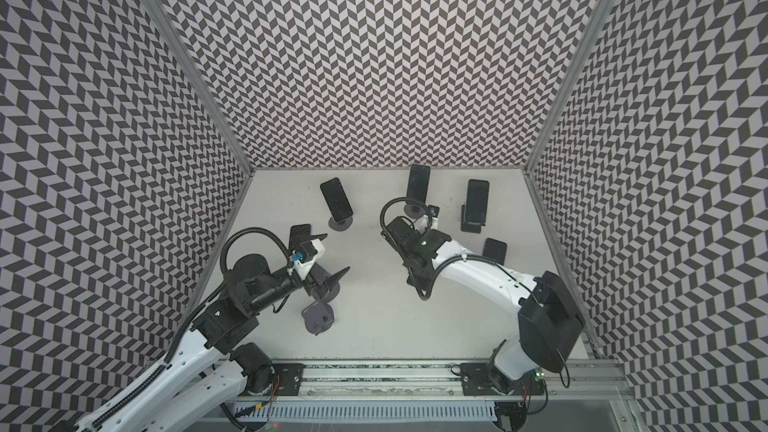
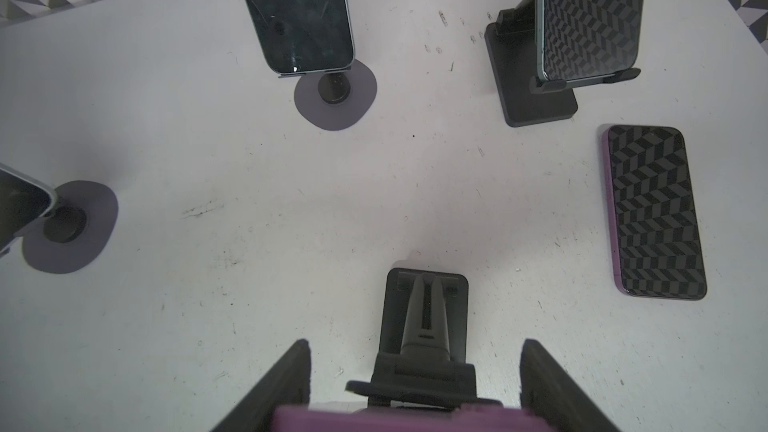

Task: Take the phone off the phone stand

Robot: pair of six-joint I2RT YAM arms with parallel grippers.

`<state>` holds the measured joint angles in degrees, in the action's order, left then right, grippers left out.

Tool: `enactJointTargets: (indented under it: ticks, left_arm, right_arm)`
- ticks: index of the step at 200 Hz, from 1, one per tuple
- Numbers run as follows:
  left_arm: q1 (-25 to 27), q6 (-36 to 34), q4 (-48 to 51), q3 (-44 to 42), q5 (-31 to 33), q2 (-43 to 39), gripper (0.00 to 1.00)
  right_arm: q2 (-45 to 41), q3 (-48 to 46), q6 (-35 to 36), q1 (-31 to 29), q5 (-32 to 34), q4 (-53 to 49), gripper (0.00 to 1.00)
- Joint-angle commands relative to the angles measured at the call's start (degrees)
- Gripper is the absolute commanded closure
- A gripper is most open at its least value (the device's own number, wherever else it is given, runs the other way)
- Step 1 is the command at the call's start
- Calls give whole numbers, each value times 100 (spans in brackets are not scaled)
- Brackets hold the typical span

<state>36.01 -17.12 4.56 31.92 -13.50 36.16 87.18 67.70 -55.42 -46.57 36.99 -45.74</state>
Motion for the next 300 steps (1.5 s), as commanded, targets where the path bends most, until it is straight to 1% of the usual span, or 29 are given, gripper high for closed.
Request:
enactJointTargets:
  ticks: [1,11,26,44,56,78,95,124,129,213,253,260,300]
  left_arm:
    - [20,-130,-8,26,31,-89,0]
    - [21,-127,-14,28,40,-96,0]
    - [16,-131,-18,35,47,-109,0]
    - [18,-124,-21,53,43,-98,0]
    - [18,-111,-25,77,49,-99,0]
    - [19,-116,-32,120,46,-96,0]
    - [26,-99,-34,177,49,-85,0]
    - [27,-71,-8,277,30,-92,0]
    - [21,-62,1,293,29,-98,0]
    - [14,295,364,512,238,-354,0]
    - [16,469,698,638,358,-452,0]
    - [20,489,752,651,373,-477,0]
    - [20,528,983,717,407,-616,0]
  right_arm:
    - [-319,144,329,34,79,436,64]
    - [-359,155,405,29,64,451,65]
    - [-422,156,536,34,45,496,71]
    - [-482,181,680,34,44,509,73]
    - [-517,217,823,27,21,532,77]
    - [-587,354,1034,33,-39,507,79]
    - [-627,494,1220,33,-188,491,84]
    - [-641,799,1428,25,-584,365,86]
    - [-636,843,1451,25,-655,335,87]
    - [-623,1163,1718,-32,-1808,125,88]
    - [-479,1263,1791,-45,-2341,-31,90]
    - [-444,1263,1818,-46,-2445,-35,91]
    - [-207,1252,1925,-54,-2768,-35,92]
